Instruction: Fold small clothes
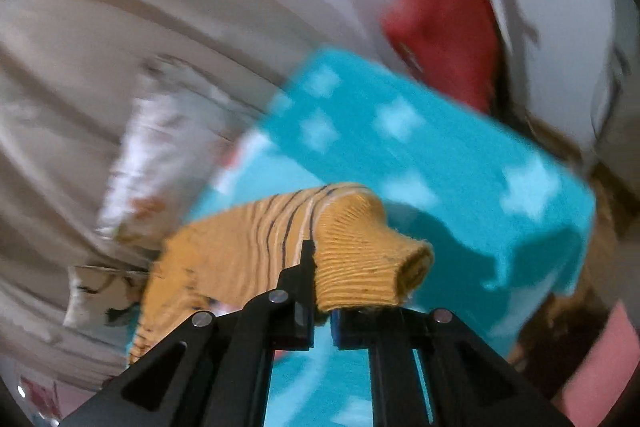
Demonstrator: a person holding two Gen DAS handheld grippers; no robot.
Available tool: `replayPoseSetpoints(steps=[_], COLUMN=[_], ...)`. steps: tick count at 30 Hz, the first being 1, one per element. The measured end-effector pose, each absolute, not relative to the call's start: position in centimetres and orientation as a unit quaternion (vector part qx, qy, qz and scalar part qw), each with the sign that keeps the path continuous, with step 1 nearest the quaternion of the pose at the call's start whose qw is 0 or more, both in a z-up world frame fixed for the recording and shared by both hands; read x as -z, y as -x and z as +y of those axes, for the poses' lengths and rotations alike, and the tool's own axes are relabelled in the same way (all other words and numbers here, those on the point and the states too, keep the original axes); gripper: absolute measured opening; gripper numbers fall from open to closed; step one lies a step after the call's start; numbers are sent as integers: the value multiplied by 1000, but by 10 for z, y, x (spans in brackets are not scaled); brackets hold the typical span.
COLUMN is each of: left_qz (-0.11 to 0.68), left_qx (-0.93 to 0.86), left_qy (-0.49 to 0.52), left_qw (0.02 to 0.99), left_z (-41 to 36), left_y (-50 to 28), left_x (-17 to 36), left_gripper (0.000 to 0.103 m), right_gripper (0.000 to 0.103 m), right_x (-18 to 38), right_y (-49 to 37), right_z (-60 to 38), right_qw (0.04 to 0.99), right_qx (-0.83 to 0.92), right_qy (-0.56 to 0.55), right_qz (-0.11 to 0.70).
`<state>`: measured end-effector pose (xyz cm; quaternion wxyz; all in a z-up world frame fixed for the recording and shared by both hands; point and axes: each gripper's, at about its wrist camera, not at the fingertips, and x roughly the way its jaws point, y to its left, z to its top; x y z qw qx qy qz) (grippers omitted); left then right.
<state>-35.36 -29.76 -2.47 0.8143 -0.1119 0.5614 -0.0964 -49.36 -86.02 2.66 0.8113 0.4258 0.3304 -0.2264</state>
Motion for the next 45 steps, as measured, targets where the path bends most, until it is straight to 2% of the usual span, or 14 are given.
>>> replayPoseSetpoints(steps=[2, 4, 7, 11, 15, 23, 24, 25, 26, 29, 38, 45], left_qz=[565, 566, 573, 581, 579, 582, 580, 576, 572, 564, 552, 533], left_qx=[95, 91, 86, 92, 106, 101, 95, 92, 86, 73, 88, 74], left_qy=[107, 102, 104, 106, 95, 79, 80, 79, 77, 78, 97, 108], left_qw=[813, 813, 809, 802, 803, 803, 805, 808, 812, 819, 823, 836], left_z=[-299, -300, -301, -309, -323, -323, -319, -315, -311, -297, -267, -196], left_y=[353, 353, 352, 348, 345, 353, 354, 356, 357, 357, 333, 307], left_x=[26, 27, 32, 37, 36, 34, 32, 30, 28, 24, 20, 11], left_gripper=[58, 58, 60, 60, 60, 60, 60, 60, 61, 60, 61, 61], right_gripper=[17, 18, 41, 45, 55, 55, 52, 35, 25, 20, 19, 17], right_x=[18, 42, 41, 35, 30, 35, 33, 31, 27, 6, -83, -84], right_y=[504, 528, 555, 570, 567, 538, 529, 521, 510, 479, 354, 232], right_z=[-873, -881, -882, -884, -875, -882, -882, -881, -879, -864, -723, -562], right_qw=[769, 741, 743, 746, 753, 749, 753, 757, 764, 786, 881, 897], right_qx=[267, 276, 283, 269, 260, 291, 294, 296, 294, 295, 190, 55], right_qy=[-442, -494, -510, -524, -516, -499, -486, -471, -453, -389, -200, -140], right_qz=[376, 362, 328, 309, 315, 325, 333, 342, 354, 378, 384, 416])
